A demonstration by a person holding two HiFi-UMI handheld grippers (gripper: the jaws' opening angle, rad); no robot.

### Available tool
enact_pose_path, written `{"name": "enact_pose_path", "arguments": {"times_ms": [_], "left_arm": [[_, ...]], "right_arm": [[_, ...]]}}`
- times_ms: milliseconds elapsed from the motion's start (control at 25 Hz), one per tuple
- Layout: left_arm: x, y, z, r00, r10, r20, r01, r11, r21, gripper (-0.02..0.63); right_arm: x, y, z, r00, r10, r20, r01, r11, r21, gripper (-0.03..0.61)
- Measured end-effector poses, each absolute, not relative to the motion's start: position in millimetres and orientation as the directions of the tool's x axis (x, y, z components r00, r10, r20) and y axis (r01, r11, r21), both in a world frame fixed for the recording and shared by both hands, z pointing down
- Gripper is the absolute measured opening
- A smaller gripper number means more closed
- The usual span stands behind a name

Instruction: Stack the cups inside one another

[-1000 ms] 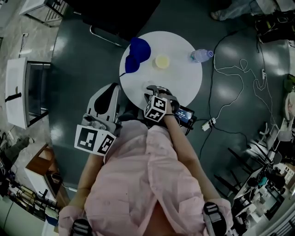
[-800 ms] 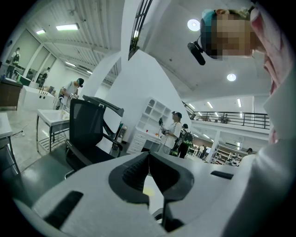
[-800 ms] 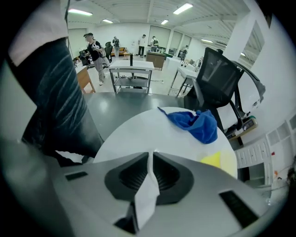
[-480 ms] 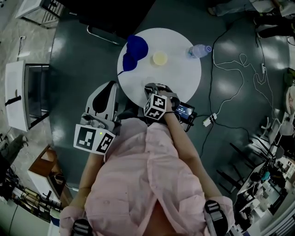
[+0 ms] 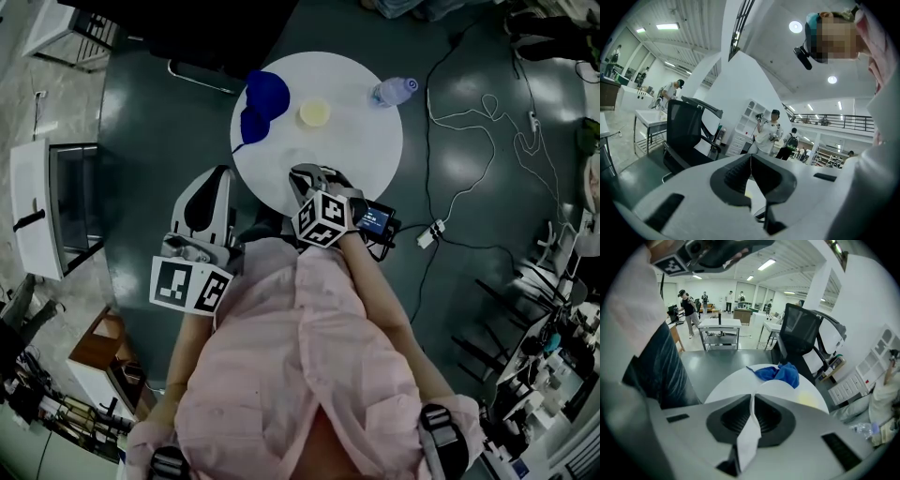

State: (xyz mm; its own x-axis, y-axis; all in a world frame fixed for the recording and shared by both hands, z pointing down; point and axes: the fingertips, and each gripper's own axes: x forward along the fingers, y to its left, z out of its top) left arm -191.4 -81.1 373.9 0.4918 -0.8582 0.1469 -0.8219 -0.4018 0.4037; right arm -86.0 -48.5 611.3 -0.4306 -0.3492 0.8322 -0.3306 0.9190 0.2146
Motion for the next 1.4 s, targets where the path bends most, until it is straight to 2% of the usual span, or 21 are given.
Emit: {"name": "enact_pose_path", "arguments": {"times_ms": [360,680,1120,1400], "left_arm": [[-180,-74,372,0.509,-0.850,0.133,-0.814,-0.425,0.396,0.020],[-165,-69,364,0.532,-0.840,0.105,-0.803,-0.462,0.376,0.020],[-124,-61,350,0.624,-0.778,0.070,-0.752,-0.574,0.323,0.020],[-121,-59,349,0.636,-0.769,0.069,-0.745,-0.588,0.313,0.020]], "right_arm": [[-78,-65,541,-0.549,-0.497,0.672,-0.573,0.809,0.130,0.043],[-46,-73,470,-0.570,-0.668,0.479,-0.745,0.665,0.042,0.043],[30,-66,395,-0.450,-0.862,0.232,-0.891,0.452,-0.046,0.043],[59,-50,369,-0.352,-0.921,0.163,-0.934,0.337,-0.117,0.043]]}}
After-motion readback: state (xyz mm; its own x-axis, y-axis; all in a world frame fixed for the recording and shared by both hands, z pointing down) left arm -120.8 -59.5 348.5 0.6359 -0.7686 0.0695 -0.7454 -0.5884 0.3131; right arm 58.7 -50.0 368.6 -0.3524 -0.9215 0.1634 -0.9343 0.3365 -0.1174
